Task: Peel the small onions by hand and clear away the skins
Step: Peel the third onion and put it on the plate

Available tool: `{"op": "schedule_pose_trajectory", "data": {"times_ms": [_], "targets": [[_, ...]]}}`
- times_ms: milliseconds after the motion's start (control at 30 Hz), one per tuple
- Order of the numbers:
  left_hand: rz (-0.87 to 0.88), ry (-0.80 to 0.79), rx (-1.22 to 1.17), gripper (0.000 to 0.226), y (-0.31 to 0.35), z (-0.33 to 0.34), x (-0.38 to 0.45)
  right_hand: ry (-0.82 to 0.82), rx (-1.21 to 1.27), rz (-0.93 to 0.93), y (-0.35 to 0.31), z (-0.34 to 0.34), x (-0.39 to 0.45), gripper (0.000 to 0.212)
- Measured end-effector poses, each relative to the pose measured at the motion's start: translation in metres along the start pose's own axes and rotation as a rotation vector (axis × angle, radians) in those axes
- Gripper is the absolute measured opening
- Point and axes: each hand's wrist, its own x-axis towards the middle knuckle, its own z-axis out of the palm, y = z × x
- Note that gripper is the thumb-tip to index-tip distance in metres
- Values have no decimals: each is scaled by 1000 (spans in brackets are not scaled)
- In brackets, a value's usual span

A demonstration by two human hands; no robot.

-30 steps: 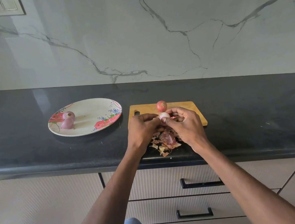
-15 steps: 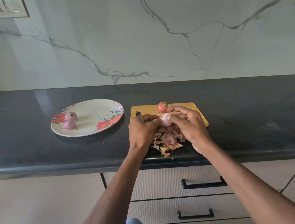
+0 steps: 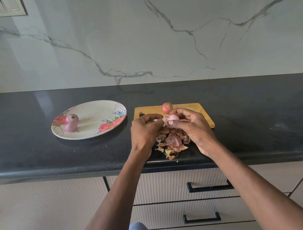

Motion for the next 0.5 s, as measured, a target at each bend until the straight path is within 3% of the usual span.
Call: {"op": "schedule_pose_trajectory", "data": {"times_ms": [267,500], "targets": [[1,125,46,20,2,4,-1,15,197,63,-3,-1,0,23],[23,-83,-51,10,7,1,-8,50,89,14,-2,-1,-1,31]]}}
